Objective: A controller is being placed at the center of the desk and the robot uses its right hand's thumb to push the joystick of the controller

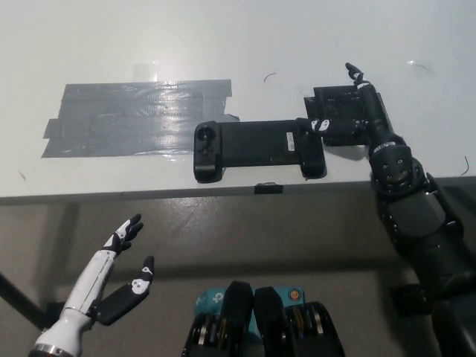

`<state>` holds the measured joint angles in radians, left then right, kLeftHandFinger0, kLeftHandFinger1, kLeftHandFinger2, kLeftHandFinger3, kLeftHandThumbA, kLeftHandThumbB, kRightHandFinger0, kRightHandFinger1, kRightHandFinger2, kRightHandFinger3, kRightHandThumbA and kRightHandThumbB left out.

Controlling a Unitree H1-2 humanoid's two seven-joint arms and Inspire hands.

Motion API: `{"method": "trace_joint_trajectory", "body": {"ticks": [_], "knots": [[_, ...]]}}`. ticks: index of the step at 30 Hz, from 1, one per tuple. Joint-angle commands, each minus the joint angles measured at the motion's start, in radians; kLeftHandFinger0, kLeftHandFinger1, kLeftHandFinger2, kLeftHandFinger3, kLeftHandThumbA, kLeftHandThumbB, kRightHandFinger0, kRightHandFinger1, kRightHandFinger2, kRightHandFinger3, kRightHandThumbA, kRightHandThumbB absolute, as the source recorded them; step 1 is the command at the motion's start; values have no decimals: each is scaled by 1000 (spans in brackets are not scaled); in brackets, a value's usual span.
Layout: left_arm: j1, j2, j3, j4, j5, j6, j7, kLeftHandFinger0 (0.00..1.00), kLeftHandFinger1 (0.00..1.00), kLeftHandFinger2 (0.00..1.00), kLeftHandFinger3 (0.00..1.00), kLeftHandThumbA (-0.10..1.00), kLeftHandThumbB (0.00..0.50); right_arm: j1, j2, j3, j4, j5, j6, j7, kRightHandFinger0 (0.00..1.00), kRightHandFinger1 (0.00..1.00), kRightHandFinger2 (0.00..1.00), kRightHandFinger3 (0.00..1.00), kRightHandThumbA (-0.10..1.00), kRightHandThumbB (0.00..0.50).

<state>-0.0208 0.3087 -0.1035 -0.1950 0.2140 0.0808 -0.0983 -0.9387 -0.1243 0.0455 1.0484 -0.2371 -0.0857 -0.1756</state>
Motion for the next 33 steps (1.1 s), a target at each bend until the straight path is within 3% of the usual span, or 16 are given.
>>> {"method": "trace_joint_trajectory", "body": {"ticks": [1,7,14,17,19,21,29,33], "knots": [[-11,-1,7,-23,-1,-16,-10,1000,1000,1000,1000,432,18,-79,-36,-10,27,9,-51,-51,1000,1000,1000,1000,1000,225],[-13,-1,7,-24,3,-19,-8,1000,1000,1000,1000,450,20,-92,-50,-16,42,18,-51,-58,1000,1000,1000,1000,1000,216],[-18,0,6,-20,5,-25,-9,1000,1000,1000,1000,466,23,-72,-59,-20,-83,18,-50,-42,1000,1000,1000,1000,1000,261],[-18,1,5,-25,2,-18,-14,1000,1000,1000,1000,470,18,-41,-66,-16,-219,8,-58,-28,1000,1000,1000,1000,1000,252],[-17,0,7,-24,-6,-21,-15,1000,1000,1000,1000,467,18,-9,-62,-26,-370,19,-9,-4,1000,1000,1000,1000,1000,306],[-15,1,8,-25,-3,-19,-13,1000,1000,1000,1000,467,21,7,-61,-29,-448,29,-4,13,1000,1000,1000,1000,1000,309],[-13,2,3,-8,1,-28,-13,1000,1000,1000,1000,478,23,207,-52,-13,-1016,69,153,120,1000,1000,1000,1000,1000,272],[-5,-2,3,-6,-2,-20,-12,1000,1000,1000,1000,470,20,333,-23,-3,-1193,130,135,138,1000,1000,1000,1000,1000,258]]}}
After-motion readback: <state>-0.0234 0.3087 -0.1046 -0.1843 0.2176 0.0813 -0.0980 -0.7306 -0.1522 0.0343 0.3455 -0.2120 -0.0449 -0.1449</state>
